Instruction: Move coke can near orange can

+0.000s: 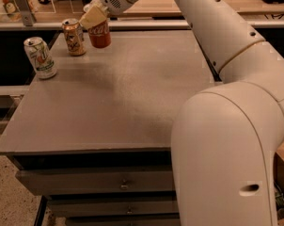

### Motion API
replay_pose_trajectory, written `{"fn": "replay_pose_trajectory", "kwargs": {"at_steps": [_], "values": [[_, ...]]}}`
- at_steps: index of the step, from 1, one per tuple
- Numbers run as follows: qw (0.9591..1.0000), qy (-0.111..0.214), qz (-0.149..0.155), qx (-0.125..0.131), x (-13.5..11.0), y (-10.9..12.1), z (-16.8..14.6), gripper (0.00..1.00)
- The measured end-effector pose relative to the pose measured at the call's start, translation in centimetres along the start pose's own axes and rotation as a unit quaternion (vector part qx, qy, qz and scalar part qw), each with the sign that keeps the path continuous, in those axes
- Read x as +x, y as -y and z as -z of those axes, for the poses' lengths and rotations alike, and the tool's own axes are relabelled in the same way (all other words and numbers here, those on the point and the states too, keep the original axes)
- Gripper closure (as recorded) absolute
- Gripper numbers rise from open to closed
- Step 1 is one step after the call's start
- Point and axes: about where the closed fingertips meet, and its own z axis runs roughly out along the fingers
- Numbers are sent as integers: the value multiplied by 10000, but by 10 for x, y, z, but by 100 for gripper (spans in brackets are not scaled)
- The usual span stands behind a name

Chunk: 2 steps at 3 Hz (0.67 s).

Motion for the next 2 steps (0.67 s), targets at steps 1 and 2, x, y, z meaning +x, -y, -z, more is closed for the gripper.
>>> {"fn": "replay_pose_trajectory", "kwargs": {"at_steps": [1, 2], "values": [[9999, 3, -32, -104, 7, 4, -12, 100], [9996, -30, -289, -26, 15, 12, -26, 100]]}}
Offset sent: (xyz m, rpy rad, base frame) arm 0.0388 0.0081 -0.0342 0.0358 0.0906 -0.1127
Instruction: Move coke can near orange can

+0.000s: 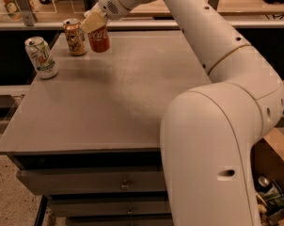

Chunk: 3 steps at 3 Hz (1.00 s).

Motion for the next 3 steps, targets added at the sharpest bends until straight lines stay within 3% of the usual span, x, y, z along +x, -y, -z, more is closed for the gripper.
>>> {"fn": "replay_pose_trajectory", "kwargs": {"at_steps": [2, 3], "values": [[9984, -79, -550, 116, 16, 11, -32, 100], [9969, -136, -757, 158, 21, 13, -44, 82]]}}
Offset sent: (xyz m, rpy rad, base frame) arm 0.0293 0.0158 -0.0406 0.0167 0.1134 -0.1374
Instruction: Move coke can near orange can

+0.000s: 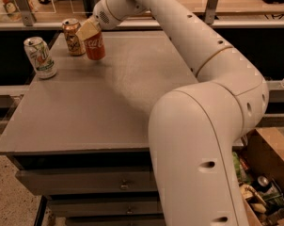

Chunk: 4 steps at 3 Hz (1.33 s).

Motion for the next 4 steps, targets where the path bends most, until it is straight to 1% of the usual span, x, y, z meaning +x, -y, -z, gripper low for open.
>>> {"fn": "replay_pose_trajectory", "kwargs": {"at_steps": [1, 2, 3, 4], "values": [[9999, -30, -155, 26, 5, 1, -8, 59], [9997, -73, -222, 37, 8, 2, -13, 36], [9997, -107, -209, 35, 7, 2, -15, 13], [9998, -121, -142, 20, 3, 3, -12, 0]]}}
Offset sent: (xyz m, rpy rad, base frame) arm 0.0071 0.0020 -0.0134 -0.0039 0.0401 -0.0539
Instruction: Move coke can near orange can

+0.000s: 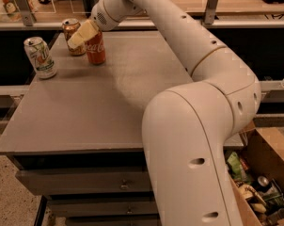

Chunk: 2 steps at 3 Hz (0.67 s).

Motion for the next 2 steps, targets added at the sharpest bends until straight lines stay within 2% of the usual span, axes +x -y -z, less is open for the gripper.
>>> {"fn": "replay_pose_trajectory", "kwargs": {"at_steps": [1, 2], "values": [[9998, 167, 139, 35, 3, 10, 25, 0], [9997, 169, 162, 35, 4, 11, 25, 0]]}}
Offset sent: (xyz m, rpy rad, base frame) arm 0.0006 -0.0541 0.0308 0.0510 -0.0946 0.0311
